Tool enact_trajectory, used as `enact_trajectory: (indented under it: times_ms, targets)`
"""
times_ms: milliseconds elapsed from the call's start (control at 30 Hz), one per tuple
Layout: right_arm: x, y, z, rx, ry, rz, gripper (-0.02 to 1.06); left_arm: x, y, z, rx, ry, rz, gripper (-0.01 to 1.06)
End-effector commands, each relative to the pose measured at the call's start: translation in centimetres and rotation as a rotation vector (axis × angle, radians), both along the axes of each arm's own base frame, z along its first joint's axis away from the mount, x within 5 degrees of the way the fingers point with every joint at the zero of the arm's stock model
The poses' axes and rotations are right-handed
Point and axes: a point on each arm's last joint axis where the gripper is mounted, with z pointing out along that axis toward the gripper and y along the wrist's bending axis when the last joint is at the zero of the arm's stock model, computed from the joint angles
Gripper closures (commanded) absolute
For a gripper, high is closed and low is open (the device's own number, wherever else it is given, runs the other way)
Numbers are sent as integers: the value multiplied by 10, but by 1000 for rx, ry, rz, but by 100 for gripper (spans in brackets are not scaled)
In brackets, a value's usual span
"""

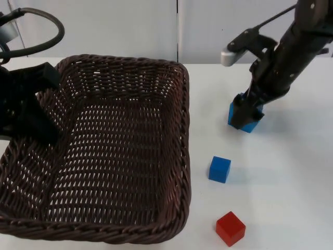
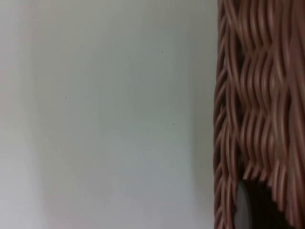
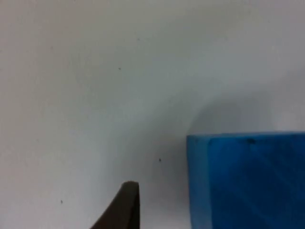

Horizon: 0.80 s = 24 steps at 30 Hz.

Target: Pick up the basket with the left hand and place the largest block into the basket with the right hand.

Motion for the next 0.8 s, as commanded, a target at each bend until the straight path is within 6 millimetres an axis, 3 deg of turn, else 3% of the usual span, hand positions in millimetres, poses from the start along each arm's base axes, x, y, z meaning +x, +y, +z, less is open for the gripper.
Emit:
enact_trajectory:
  times_ms: [0, 267, 533, 633, 667, 767]
  targets:
    - [2, 2, 0, 17, -18, 2, 1, -1, -1, 4, -13, -16, 11, 105]
    - [3, 2, -20, 12, 8, -6, 10, -1, -1, 4, -13, -16, 11, 105]
    - [3, 3, -19, 28, 5, -17, 19, -1, -1, 4, -13, -16, 11, 105]
    - [3, 3, -19, 27, 8, -16, 38, -1, -1, 4, -13, -16, 11, 105]
    - [3, 3, -19, 27, 8, -16, 38, -1, -1, 4, -13, -16, 11, 105]
    - [3, 4, -8, 38, -9, -23, 67, -1, -1, 4, -13, -16, 11, 105]
